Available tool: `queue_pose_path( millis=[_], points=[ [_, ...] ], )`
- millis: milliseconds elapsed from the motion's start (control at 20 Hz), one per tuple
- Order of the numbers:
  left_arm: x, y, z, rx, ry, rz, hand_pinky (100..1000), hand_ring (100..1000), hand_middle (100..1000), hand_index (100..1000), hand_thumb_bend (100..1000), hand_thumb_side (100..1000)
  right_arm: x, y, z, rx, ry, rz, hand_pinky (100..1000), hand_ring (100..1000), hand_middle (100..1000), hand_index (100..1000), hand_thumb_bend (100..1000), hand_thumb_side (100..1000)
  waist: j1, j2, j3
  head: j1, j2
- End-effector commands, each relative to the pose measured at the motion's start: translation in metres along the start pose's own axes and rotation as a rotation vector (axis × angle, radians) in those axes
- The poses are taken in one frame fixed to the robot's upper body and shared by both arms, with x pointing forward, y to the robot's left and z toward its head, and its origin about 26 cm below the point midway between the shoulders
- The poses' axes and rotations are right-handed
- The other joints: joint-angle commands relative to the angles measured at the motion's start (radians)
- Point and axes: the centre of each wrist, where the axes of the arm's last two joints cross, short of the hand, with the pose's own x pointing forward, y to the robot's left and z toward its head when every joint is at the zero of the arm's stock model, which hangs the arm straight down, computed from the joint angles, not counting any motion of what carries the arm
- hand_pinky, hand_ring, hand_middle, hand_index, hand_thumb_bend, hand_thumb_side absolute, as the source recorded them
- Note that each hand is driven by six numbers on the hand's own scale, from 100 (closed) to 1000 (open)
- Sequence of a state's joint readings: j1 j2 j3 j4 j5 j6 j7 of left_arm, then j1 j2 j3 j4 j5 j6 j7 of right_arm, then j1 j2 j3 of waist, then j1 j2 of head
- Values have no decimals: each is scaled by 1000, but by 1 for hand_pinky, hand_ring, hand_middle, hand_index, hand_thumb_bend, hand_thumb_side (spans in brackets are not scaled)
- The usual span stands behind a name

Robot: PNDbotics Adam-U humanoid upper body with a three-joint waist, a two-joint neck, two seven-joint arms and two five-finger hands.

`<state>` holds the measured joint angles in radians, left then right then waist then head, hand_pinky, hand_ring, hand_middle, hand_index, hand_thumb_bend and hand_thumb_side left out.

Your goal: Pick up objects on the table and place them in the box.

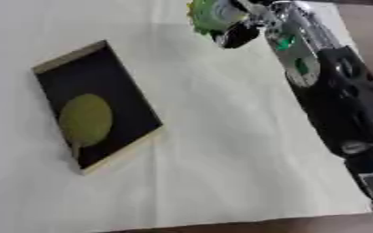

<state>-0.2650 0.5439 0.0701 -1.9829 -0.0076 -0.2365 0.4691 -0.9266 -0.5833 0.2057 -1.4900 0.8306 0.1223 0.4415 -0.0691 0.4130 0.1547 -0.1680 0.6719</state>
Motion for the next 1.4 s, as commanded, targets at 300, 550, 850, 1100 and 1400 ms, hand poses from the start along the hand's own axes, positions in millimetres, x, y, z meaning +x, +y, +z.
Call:
queue_pose_path(
  millis=[300, 550, 850, 1100, 1400],
  points=[
    [7, -1, -8, -15, -38, 17, 727, 812, 832, 850, 502, 682, 65, -27, -3, -8, -254, 49, 866, 764, 641, 821, 216, 147, 3, -35, 7, -7, 6],
    [8, -2, -10, -16, -43, 26, 727, 812, 832, 849, 502, 682, 109, -20, -12, 16, -390, 46, 867, 765, 642, 822, 204, 152, -1, -39, 16, -12, 6],
    [8, -3, -10, -18, -42, 33, 726, 813, 833, 849, 502, 682, 148, 2, -23, 39, -465, 32, 868, 768, 647, 826, 188, 161, -6, -42, 22, -16, 2],
    [8, -3, -9, -17, -39, 33, 726, 813, 834, 849, 501, 682, 162, 33, -33, 77, -445, 32, 868, 771, 652, 829, 198, 172, -9, -39, 27, -19, 0],
    [7, -4, -8, -16, -35, 35, 725, 814, 835, 849, 499, 684, 162, 69, -49, 99, -367, 31, 869, 775, 660, 834, 212, 189, -11, -30, 32, -22, -5]
  ],
)
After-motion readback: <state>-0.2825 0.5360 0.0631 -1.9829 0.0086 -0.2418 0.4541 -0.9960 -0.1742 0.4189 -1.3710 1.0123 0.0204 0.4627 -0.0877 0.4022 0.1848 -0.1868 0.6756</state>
